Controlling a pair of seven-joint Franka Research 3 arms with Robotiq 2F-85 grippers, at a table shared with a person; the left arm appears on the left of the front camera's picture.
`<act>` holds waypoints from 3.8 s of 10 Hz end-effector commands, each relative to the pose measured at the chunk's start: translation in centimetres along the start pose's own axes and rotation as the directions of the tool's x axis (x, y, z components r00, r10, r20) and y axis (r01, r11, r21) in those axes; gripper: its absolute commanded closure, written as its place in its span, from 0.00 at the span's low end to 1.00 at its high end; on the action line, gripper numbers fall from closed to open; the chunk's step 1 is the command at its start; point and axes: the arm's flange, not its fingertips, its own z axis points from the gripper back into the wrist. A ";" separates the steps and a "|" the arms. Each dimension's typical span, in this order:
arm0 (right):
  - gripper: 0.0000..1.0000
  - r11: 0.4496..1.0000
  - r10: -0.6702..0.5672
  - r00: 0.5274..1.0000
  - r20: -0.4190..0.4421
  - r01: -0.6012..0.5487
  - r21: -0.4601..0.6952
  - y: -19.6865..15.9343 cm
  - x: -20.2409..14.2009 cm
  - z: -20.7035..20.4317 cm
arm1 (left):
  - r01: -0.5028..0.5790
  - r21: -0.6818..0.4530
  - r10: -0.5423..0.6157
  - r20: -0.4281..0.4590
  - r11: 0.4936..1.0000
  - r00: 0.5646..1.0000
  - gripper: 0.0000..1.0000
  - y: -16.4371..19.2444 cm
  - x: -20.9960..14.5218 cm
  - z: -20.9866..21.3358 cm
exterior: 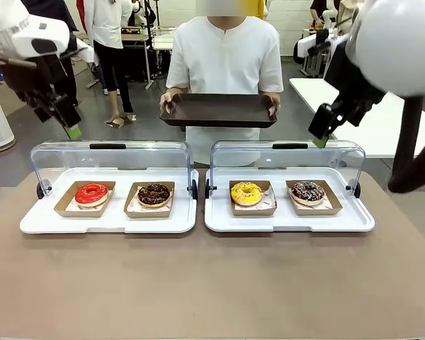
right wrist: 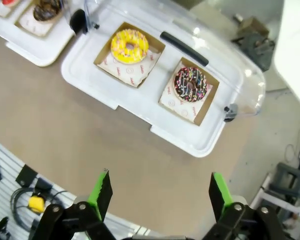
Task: Provide the desired donut to the person.
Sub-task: Pick up and lift the Paper togo box containing the Donut pointed at by the person.
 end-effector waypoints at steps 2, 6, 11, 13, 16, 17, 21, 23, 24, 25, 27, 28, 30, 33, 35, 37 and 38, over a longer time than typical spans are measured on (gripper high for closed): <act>0.00 1.000 0.008 1.000 0.014 -0.008 -0.002 0.1 -0.5 -1.2 | 0.004 -0.022 -0.004 -0.005 1.000 1.000 0.00 -0.8 -0.6 -0.7; 0.00 1.000 0.002 1.000 -0.005 -0.002 0.002 0.1 -0.2 -0.8 | 0.005 -0.009 -0.005 -0.014 1.000 1.000 0.00 -0.5 -0.2 -0.8; 0.00 0.630 0.222 0.912 0.344 -0.403 0.664 -17.0 -4.2 -0.5 | 0.514 -0.476 -0.301 0.454 0.714 0.839 0.00 11.4 -4.2 -0.1; 0.00 0.560 0.135 0.902 0.410 -0.411 0.719 -22.9 -3.9 -2.9 | 0.606 -0.442 -0.275 0.608 0.661 0.745 0.00 15.0 -5.9 -0.1; 0.00 0.528 0.069 0.877 0.476 -0.437 0.728 -28.2 -4.2 -5.4 | 0.684 -0.355 -0.206 0.777 0.637 0.595 0.00 21.1 -9.3 -3.9; 0.00 0.531 0.049 0.879 0.474 -0.425 0.733 -28.6 -4.4 -6.2 | 0.680 -0.336 -0.182 0.801 0.652 0.570 0.00 22.3 -10.3 -4.9; 0.00 0.585 0.034 0.887 0.460 -0.391 0.710 -28.1 -6.1 -7.6 | 0.577 -0.361 -0.121 0.765 0.732 0.632 0.00 23.2 -13.0 -5.6; 0.00 0.611 0.039 0.889 0.457 -0.383 0.692 -27.3 -7.2 -7.8 | 0.532 -0.382 -0.108 0.728 0.756 0.677 0.00 23.4 -13.8 -5.4; 0.00 0.604 0.060 0.886 0.459 -0.399 0.690 -27.0 -7.7 -7.9 | 0.504 -0.410 -0.101 0.693 0.760 0.714 0.00 23.3 -13.9 -5.3; 0.00 0.601 0.078 0.884 0.460 -0.410 0.686 -26.8 -8.0 -7.9 | 0.494 -0.425 -0.102 0.670 0.759 0.735 0.00 22.9 -14.0 -4.9; 0.00 0.600 0.102 0.880 0.464 -0.426 0.677 -26.3 -8.3 -7.9 | 0.495 -0.438 -0.117 0.649 0.750 0.752 0.00 22.4 -13.9 -4.5; 0.00 0.602 0.110 0.876 0.470 -0.435 0.670 -26.1 -8.6 -7.9 | 0.504 -0.448 -0.121 0.647 0.739 0.753 0.00 22.1 -13.7 -4.4; 0.00 0.592 0.120 0.868 0.482 -0.453 0.667 -25.8 -8.9 -7.8 | 0.518 -0.458 -0.143 0.635 0.722 0.759 0.00 21.5 -13.7 -4.1; 0.00 0.585 0.092 0.885 0.457 -0.419 0.694 -26.6 -8.2 -7.5 | 0.517 -0.435 -0.129 0.661 0.737 0.740 0.00 22.6 -13.6 -4.6; 0.00 0.585 0.092 0.885 0.457 -0.419 0.694 -26.6 -8.2 -7.5 | 0.517 -0.435 -0.129 0.661 0.737 0.740 0.00 22.6 -13.6 -4.6; 0.00 0.585 0.092 0.885 0.457 -0.419 0.694 -26.6 -8.2 -7.5 | 0.517 -0.435 -0.129 0.661 0.737 0.740 0.00 22.6 -13.6 -4.6; 0.00 0.585 0.092 0.885 0.457 -0.419 0.694 -26.6 -8.2 -7.5 | 0.517 -0.435 -0.129 0.661 0.737 0.740 0.00 22.6 -13.6 -4.6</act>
